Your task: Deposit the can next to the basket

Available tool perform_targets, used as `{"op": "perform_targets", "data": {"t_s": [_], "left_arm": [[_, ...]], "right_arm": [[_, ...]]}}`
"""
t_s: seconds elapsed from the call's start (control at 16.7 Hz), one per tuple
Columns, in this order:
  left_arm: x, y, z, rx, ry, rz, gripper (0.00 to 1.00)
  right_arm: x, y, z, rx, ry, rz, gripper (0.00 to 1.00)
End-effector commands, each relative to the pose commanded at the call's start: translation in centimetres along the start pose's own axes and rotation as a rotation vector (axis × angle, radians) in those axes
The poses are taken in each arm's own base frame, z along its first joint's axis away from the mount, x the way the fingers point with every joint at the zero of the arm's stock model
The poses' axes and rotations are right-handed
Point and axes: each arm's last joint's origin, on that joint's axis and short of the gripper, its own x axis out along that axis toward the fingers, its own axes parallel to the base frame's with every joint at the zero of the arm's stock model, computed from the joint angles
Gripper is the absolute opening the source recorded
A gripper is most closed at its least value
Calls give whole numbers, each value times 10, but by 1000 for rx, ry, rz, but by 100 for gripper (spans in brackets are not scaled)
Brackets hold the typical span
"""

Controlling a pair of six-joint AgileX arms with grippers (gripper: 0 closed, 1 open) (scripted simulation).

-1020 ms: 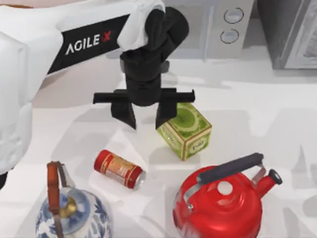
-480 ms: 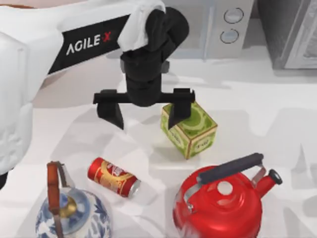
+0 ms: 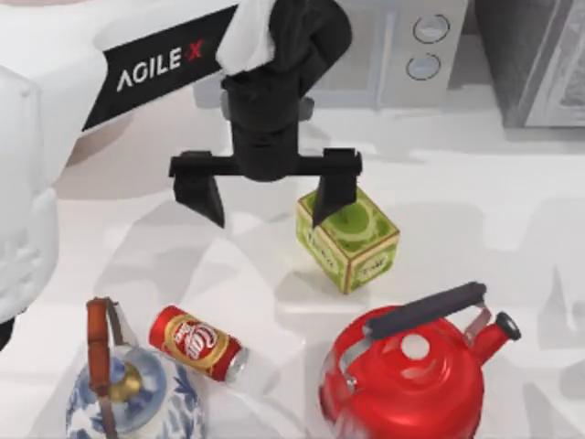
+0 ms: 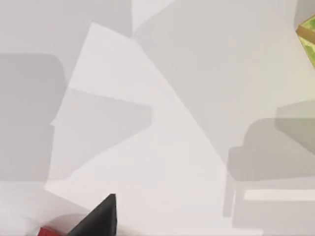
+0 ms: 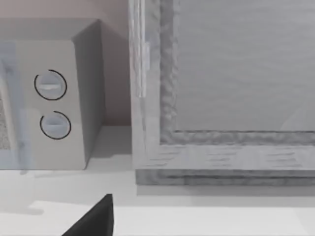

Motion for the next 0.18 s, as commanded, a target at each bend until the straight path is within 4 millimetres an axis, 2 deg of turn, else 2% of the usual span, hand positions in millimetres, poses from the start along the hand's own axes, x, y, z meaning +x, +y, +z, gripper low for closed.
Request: {"op": "perform_targets", "data": {"t_s": [0.18], "left_arm": [[-17,1,-1,-1,-7,-4,100]], "right_arm": [[0,0,0,0,0,0,100]]}}
